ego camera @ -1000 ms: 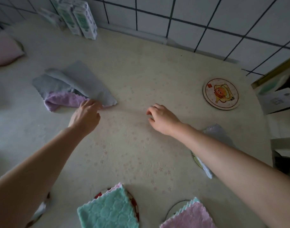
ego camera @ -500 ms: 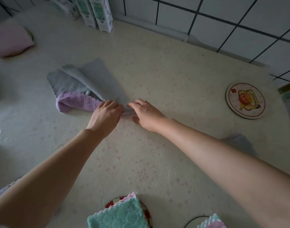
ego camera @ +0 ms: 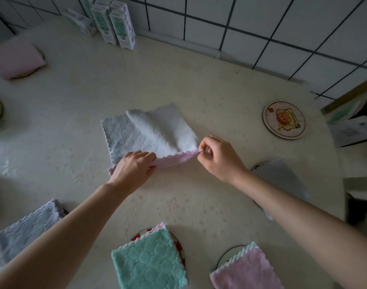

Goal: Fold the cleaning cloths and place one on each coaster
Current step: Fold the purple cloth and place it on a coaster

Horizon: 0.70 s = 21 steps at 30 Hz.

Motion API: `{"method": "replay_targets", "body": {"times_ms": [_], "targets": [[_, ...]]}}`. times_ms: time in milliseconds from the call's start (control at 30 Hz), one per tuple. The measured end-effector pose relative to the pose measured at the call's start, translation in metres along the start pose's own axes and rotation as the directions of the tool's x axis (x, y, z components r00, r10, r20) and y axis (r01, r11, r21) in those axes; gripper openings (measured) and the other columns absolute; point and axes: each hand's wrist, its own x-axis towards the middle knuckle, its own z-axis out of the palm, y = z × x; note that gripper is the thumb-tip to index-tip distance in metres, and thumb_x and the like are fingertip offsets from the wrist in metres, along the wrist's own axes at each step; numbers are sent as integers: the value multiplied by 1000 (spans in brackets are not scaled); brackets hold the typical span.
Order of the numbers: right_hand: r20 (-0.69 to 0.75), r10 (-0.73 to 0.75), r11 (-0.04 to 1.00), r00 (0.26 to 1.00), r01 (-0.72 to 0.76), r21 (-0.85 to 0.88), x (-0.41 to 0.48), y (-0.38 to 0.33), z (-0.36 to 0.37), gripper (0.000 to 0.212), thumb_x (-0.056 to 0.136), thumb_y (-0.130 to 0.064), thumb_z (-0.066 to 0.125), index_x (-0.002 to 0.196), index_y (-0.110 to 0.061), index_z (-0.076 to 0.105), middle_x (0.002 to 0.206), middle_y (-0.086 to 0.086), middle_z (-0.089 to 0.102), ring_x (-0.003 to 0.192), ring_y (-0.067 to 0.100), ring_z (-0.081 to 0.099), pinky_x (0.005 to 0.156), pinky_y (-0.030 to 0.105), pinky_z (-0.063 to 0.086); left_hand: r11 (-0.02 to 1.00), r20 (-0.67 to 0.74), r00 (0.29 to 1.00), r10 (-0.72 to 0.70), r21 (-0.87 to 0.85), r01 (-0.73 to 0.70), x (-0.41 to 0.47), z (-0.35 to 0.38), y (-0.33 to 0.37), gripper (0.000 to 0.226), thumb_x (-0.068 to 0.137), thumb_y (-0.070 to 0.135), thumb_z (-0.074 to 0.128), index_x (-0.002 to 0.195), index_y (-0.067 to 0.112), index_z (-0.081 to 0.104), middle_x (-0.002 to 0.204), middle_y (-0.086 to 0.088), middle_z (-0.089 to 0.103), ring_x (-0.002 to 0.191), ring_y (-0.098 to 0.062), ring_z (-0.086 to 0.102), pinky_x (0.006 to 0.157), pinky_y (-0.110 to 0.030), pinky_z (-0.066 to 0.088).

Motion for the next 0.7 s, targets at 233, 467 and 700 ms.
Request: {"method": "replay_targets", "body": {"times_ms": [233,467,700], "targets": [[18,193,972,981,-193,136,-55,10,-67,10,93,-16,47,82,-17,46,77,12,63,47,11,64,43,33,43,959,136,962,-235,-128,252,-26,-18,5,12,80,15,71,75,10,61,62,-4,59,56,-24,55,51,-28,43],[-34,359,876,933,-324,356,-43,14,-96,4,89,-23,50,85,-22,51,84,7,63,73,18,69,71,50,57,420,184,799,-573,-771,479,13,-61,34,22,84,-11,58,77,10,60,79,-11,56,73,-25,59,63,-33,60],[-316,207,956,926,-123,265,-6,-13,-129,10,93,-17,48,83,-21,46,73,1,55,78,36,61,67,51,51,767,-332,785,-524,-585,264,54,-107,53,14,82,5,62,85,18,64,76,-1,62,64,-7,52,53,-14,38]]}}
